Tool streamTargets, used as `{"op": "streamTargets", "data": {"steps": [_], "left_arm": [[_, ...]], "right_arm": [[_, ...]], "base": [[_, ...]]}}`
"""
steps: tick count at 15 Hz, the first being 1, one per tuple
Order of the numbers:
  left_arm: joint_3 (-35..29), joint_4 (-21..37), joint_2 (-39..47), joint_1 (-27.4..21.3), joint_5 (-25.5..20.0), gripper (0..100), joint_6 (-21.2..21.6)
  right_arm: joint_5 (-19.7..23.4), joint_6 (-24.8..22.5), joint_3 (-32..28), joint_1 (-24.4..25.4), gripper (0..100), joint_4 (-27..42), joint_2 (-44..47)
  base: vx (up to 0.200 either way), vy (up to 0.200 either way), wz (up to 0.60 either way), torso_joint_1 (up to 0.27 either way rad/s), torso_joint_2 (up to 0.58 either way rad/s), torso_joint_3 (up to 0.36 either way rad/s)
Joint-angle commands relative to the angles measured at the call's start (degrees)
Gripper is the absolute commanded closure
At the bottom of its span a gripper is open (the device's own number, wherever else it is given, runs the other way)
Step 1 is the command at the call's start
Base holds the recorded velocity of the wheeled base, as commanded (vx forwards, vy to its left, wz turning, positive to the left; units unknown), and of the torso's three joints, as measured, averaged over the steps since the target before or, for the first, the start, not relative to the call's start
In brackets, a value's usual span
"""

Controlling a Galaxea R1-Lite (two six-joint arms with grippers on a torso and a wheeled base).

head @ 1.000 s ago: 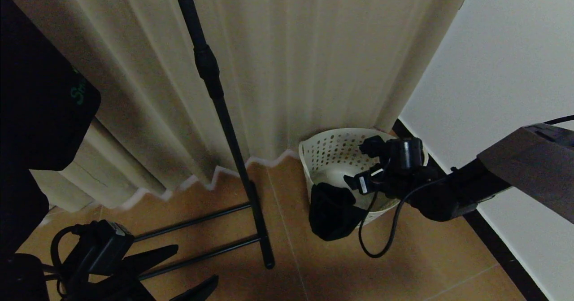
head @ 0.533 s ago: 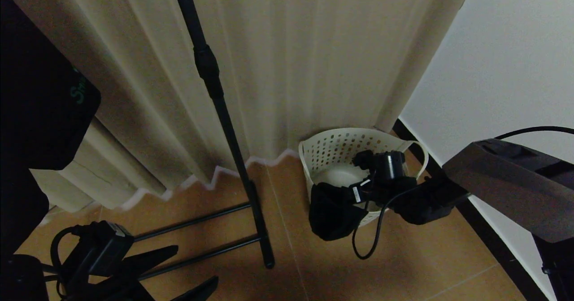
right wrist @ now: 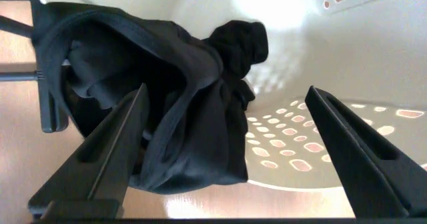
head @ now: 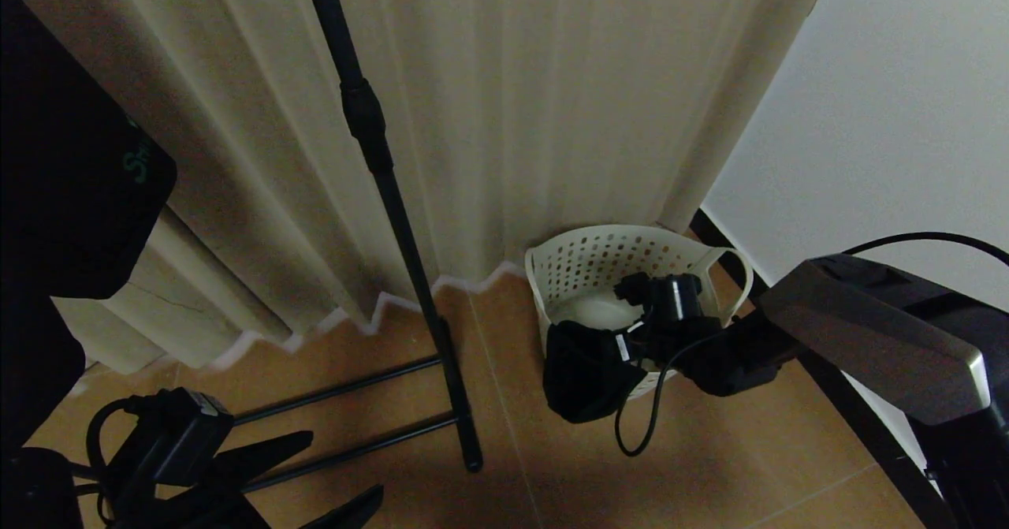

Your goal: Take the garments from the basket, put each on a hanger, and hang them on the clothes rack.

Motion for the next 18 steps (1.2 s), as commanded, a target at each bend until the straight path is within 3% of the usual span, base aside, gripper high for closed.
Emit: {"op": "streamTargets", "data": {"steps": [1, 18], "left_arm": [[0.0, -0.09, -0.19, -0.4, 0.0, 0, -0.1], [0.0, 0.0, -0.1, -0.67, 0.0, 0, 0.51]], "right_arm": [[0.0, 0.13, -1.13, -0.14, 0, 0.48, 1.36], [-0.08, 3.3, -10.71, -0.49, 0, 4.17, 7.08]], "base": [[0.0, 0.0, 0.0, 0.0, 0.0, 0.0], [0.0, 0.0, 0.0, 0.0, 0.0, 0.0]]}}
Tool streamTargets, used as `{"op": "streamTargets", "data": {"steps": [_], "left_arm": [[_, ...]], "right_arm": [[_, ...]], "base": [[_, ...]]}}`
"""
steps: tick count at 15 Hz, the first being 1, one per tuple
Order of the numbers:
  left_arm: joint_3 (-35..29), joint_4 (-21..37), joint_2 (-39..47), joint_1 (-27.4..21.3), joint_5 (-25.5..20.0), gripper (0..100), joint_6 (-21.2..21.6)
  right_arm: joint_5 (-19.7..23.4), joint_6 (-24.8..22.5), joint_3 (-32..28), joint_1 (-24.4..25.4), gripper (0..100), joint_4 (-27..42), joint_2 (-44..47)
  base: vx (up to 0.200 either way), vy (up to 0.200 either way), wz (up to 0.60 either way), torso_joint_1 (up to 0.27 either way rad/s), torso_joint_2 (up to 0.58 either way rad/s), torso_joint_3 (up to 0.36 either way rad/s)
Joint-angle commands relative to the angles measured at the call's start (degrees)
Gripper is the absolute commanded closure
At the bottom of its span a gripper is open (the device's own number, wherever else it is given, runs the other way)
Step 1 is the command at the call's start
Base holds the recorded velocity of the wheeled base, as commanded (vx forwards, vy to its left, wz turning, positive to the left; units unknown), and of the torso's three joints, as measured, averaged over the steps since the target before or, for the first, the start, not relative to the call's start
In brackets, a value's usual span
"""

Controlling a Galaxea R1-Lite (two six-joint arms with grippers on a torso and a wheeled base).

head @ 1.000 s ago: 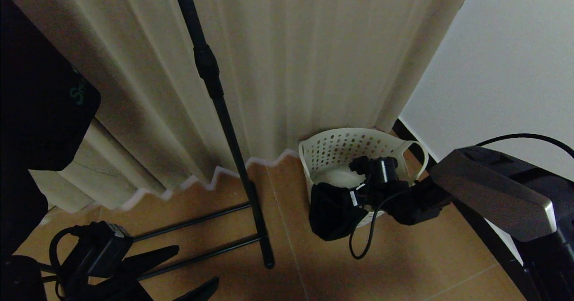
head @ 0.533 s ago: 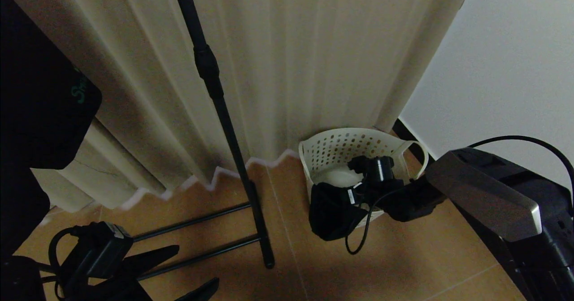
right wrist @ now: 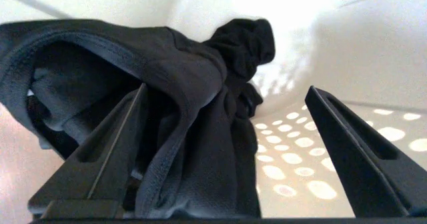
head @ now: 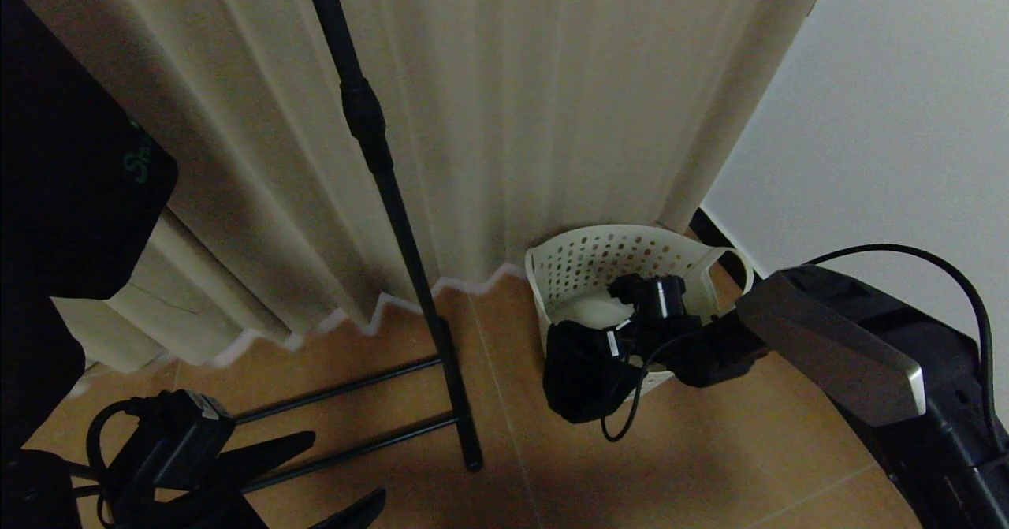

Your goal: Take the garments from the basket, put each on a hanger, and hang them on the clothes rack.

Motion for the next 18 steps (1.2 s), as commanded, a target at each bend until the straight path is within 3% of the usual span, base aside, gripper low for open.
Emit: {"op": "streamTargets", "data": {"steps": [1, 7, 8, 14, 17, 18], "left_arm": [[0.0, -0.02, 0.1, -0.03, 0.0, 0, -0.03], [0.0, -0.02, 0.1, -0.56, 0.0, 0, -0.03], [0.0, -0.02, 0.1, -0.56, 0.0, 0, -0.03], [0.0, 0.07, 0.1, -0.56, 0.0, 0, -0.03], [0.0, 0.07, 0.1, -0.56, 0.0, 0, -0.03], [0.0, 0.07, 0.1, -0.56, 0.0, 0, -0.03]], "right_arm": [[0.0, 0.08, -0.72, 0.0, 0, 0.04, 0.98], [-0.7, 0.08, -1.69, -0.7, 0, 0.12, 2.21], [-0.7, 0.17, -2.13, -0.7, 100, 0.12, 2.39], [-0.7, 1.4, -1.69, -0.79, 100, -0.75, 2.48], [-0.61, 2.28, 3.06, -0.79, 100, -1.9, -2.97], [-0.61, 2.02, 6.13, -0.7, 100, -5.15, -5.78]], "base": [[0.0, 0.0, 0.0, 0.0, 0.0, 0.0], [0.0, 0.0, 0.0, 0.0, 0.0, 0.0], [0.0, 0.0, 0.0, 0.0, 0.0, 0.0], [0.0, 0.0, 0.0, 0.0, 0.0, 0.0], [0.0, 0.0, 0.0, 0.0, 0.0, 0.0], [0.0, 0.0, 0.0, 0.0, 0.0, 0.0]]}}
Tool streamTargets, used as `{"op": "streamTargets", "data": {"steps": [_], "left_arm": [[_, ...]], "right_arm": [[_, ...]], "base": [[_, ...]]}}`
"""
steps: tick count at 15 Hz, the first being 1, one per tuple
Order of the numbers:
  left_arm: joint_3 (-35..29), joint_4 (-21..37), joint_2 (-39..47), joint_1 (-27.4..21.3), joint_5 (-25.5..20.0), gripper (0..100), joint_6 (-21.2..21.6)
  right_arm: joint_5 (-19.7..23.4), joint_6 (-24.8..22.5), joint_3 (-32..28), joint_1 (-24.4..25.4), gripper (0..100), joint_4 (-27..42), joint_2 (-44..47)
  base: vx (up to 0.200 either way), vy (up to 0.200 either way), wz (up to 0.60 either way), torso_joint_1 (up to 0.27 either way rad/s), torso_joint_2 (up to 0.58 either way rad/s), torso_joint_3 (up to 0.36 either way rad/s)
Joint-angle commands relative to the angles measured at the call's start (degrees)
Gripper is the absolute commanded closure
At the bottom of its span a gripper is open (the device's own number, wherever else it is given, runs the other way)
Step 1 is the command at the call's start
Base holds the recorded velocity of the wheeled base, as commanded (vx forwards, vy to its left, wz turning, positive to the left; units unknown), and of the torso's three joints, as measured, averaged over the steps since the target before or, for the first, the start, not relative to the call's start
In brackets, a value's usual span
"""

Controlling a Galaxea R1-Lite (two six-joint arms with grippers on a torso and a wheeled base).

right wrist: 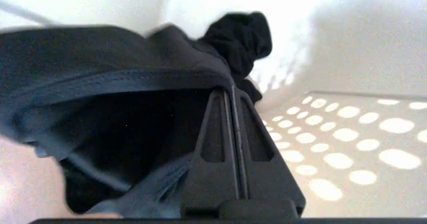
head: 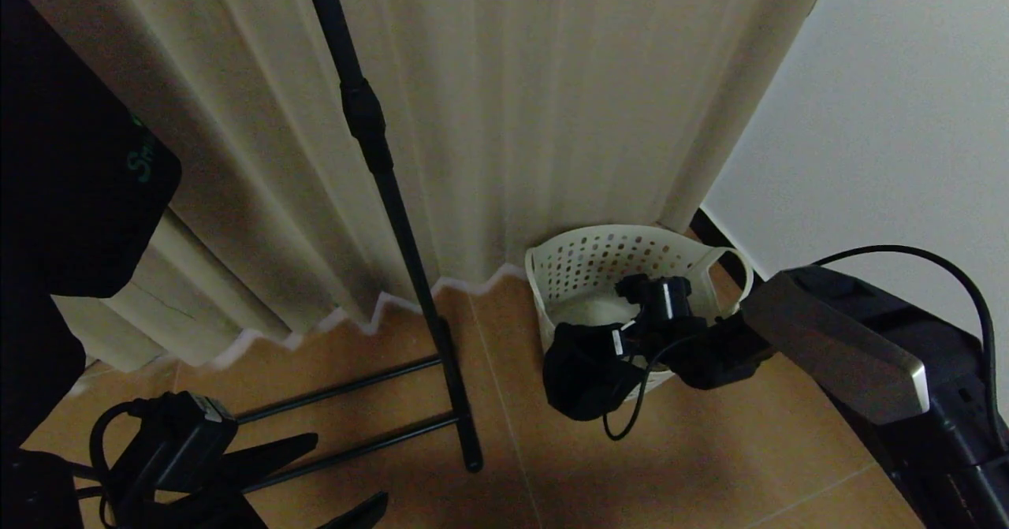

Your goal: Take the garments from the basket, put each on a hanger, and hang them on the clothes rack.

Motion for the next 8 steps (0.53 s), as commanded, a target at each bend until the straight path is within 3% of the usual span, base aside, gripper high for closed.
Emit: {"op": "streamTargets", "data": {"steps": [1, 2, 5, 8], "left_arm": [[0.0, -0.03, 0.01, -0.01, 0.0, 0, 0.0], [0.0, -0.11, -0.25, 0.08, 0.18, 0, -0.17], [0.0, -0.11, -1.57, 0.25, 0.36, 0, -0.17], [0.0, -0.03, -2.01, 0.34, 0.44, 0, -0.26]], "right_arm": [[0.06, -0.23, 5.52, 0.19, 100, -4.08, -6.23], [0.06, -0.49, 11.41, 0.63, 100, -8.82, -11.59], [0.23, -0.49, 20.91, 3.62, 100, -12.87, -22.31], [0.06, -2.87, 34.18, 8.28, 100, -18.76, -36.02]], "base": [[0.0, 0.0, 0.0, 0.0, 0.0, 0.0], [0.0, 0.0, 0.0, 0.0, 0.0, 0.0], [0.0, 0.0, 0.0, 0.0, 0.0, 0.0], [0.0, 0.0, 0.0, 0.0, 0.0, 0.0]]}}
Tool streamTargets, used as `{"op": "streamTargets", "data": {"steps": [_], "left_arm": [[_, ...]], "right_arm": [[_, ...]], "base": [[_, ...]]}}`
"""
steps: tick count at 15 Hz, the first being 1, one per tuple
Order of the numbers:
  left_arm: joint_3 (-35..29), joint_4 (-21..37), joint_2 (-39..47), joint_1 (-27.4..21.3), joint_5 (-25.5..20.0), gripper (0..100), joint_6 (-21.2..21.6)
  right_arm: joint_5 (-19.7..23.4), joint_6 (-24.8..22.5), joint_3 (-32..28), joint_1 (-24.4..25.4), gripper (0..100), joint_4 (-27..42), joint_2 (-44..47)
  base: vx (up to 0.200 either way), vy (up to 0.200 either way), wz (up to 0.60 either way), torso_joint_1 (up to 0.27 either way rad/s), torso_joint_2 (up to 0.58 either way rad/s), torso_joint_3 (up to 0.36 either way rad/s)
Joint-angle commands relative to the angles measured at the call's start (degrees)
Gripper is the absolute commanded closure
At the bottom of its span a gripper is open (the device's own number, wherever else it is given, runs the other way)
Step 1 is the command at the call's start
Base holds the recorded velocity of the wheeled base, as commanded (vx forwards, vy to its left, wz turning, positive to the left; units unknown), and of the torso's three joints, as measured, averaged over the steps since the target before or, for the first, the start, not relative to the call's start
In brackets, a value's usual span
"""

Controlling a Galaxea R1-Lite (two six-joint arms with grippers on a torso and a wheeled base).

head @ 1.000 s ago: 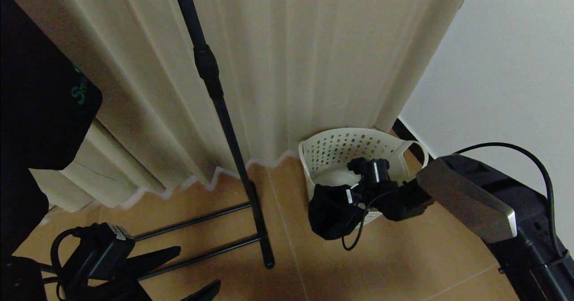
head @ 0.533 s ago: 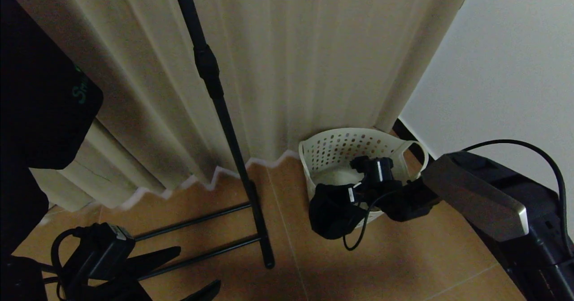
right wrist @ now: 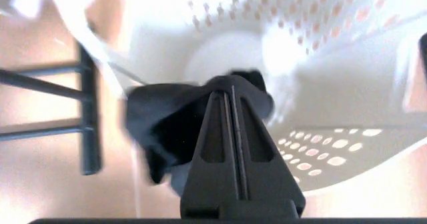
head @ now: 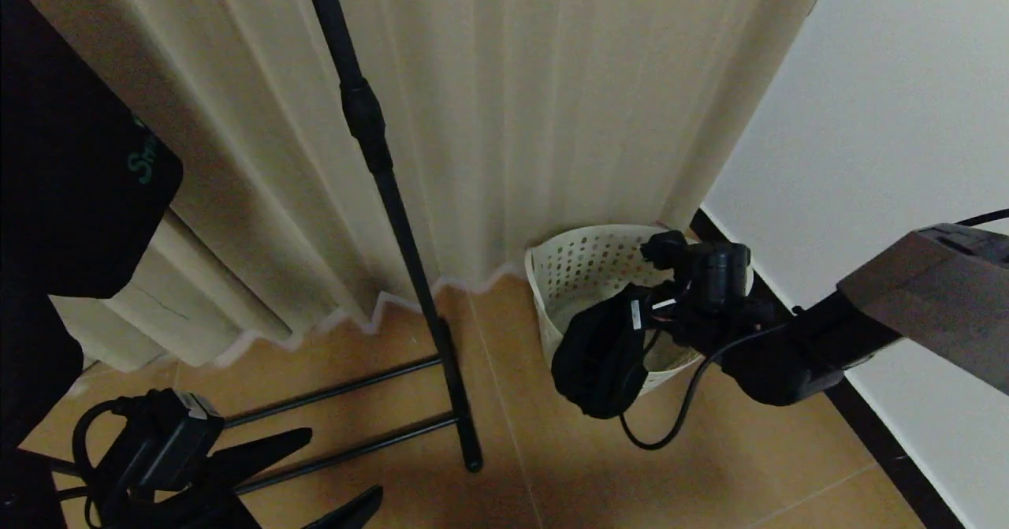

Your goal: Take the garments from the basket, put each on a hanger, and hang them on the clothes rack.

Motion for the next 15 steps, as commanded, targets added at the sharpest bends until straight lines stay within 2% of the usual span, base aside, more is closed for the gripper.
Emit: {"op": "streamTargets", "data": {"steps": [1, 3, 6, 9, 12, 15], "left_arm": [[0.0, 0.11, -0.39, 0.06, 0.0, 0, -0.05], [0.0, 0.11, -0.48, -0.03, 0.0, 0, 0.03], [0.0, 0.2, -0.74, 0.15, 0.0, 0, -0.05], [0.0, 0.29, -0.83, 0.06, 0.18, 0, -0.14], [0.0, 0.2, -0.83, 0.06, 0.18, 0, -0.05], [0.0, 0.2, -1.09, 0.06, 0.18, 0, 0.03]], "right_arm": [[-0.08, -2.4, 13.59, 5.24, 100, -5.41, -16.9], [-0.25, -4.15, 19.04, 7.7, 100, -7.08, -24.2], [-0.25, -5.03, 23.87, 11.57, 100, -6.9, -33.43], [-0.25, -7.32, 26.78, 13.33, 100, -6.73, -40.02], [-0.34, -7.58, 28.36, 15.7, 100, -6.46, -45.82], [-1.13, -9.69, 28.45, 17.2, 100, -4.53, -48.72]], "base": [[0.0, 0.0, 0.0, 0.0, 0.0, 0.0], [0.0, 0.0, 0.0, 0.0, 0.0, 0.0], [0.0, 0.0, 0.0, 0.0, 0.0, 0.0], [0.0, 0.0, 0.0, 0.0, 0.0, 0.0], [0.0, 0.0, 0.0, 0.0, 0.0, 0.0], [0.0, 0.0, 0.0, 0.0, 0.0, 0.0]]}}
